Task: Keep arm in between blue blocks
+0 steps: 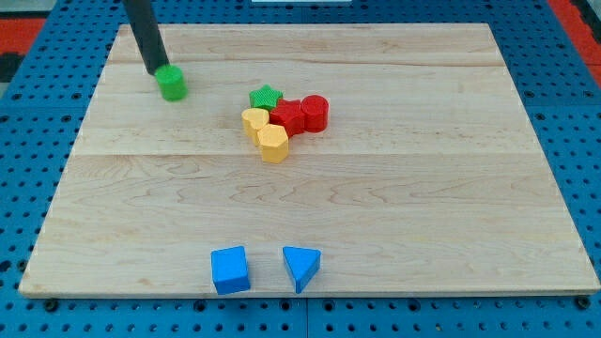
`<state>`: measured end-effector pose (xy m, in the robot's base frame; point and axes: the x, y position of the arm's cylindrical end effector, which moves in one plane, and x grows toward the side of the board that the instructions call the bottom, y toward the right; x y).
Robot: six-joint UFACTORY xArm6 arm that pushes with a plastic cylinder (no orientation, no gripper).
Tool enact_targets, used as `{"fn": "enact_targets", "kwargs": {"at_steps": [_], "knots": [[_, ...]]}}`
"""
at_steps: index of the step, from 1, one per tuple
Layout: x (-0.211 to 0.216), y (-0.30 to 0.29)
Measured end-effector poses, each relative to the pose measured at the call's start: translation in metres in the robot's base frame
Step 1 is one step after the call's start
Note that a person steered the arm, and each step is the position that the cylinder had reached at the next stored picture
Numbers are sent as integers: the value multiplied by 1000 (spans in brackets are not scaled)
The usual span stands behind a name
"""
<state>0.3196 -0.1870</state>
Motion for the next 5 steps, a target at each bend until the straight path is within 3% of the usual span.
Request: {"fn": "enact_targets", "kwargs": {"at_steps": [1, 2, 3, 5], "knots": [[32, 22], [30, -43], [62, 35], [149, 107]]}}
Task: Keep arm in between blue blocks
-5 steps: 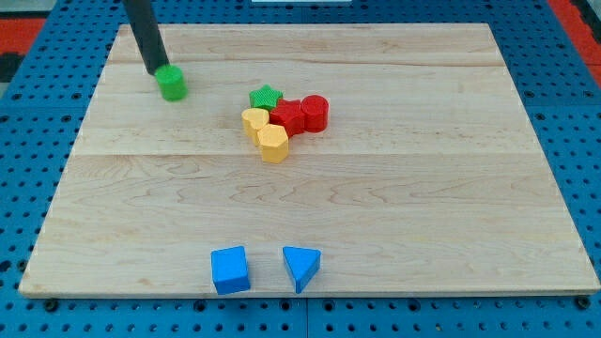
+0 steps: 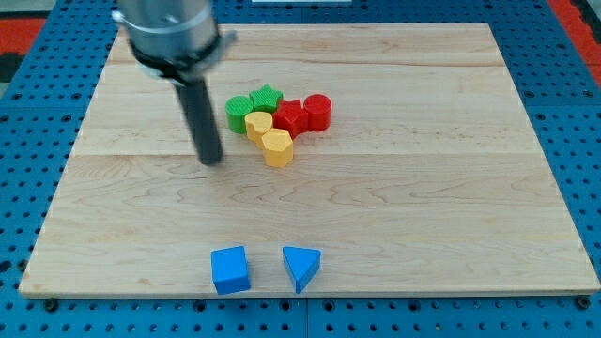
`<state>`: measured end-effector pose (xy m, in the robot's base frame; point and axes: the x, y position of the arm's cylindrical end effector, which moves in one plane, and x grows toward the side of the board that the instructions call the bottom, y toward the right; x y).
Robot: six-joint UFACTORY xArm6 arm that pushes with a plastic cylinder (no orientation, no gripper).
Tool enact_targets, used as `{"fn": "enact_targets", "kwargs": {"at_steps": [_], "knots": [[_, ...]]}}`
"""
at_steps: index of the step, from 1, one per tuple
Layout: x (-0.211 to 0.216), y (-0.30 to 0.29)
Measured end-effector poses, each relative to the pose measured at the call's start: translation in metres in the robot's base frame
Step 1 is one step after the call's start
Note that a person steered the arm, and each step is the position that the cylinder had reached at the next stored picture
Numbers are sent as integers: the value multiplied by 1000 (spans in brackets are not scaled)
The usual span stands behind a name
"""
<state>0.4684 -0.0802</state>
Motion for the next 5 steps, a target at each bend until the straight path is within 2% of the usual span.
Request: {"fn": "enact_targets", "kwargs": {"at_steps": [1, 2, 4, 5], "knots": [[38, 133], [146, 140], [139, 18], [96, -22]]}}
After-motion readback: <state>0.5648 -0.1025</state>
